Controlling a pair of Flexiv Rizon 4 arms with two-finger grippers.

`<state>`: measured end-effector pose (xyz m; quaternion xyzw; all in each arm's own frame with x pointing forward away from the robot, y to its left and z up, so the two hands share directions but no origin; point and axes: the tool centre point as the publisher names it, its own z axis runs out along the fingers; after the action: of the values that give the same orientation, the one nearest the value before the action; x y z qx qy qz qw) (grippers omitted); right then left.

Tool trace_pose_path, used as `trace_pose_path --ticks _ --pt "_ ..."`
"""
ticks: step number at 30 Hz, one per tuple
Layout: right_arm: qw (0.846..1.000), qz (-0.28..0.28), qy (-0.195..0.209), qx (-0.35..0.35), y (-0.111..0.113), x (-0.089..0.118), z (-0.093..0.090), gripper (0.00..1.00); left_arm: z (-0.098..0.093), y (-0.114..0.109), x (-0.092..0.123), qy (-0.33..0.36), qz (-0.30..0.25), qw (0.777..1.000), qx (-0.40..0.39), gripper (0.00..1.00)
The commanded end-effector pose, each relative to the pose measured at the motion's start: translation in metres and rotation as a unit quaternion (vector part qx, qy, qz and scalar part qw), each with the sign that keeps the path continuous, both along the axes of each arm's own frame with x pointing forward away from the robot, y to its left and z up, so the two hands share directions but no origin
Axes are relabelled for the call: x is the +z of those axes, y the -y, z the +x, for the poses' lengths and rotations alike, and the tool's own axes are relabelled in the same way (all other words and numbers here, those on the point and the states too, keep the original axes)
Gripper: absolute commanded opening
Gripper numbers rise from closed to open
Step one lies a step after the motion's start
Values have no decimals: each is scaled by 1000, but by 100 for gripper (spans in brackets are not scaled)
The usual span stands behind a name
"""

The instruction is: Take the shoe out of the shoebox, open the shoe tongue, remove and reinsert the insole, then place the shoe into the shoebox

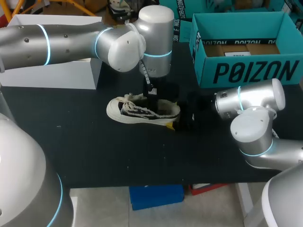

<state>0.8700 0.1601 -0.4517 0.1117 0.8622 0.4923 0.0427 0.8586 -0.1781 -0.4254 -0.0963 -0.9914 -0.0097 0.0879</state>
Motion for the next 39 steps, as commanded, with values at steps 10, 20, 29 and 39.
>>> trace_pose_path --ticks 10,20,29,39 --pt "1000 -1 -1 -1 -4 -5 1 0 -14 -19 -133 174 63 982 28 38" --pt "1000 -1 -1 -1 -4 -5 1 0 33 -61 -201 196 85 976 49 35" --pt "1000 -1 -1 -1 -4 -5 1 0 72 -87 -253 187 70 978 59 31" --pt "1000 -1 -1 -1 -4 -5 1 0 55 -66 -289 186 74 979 19 27"
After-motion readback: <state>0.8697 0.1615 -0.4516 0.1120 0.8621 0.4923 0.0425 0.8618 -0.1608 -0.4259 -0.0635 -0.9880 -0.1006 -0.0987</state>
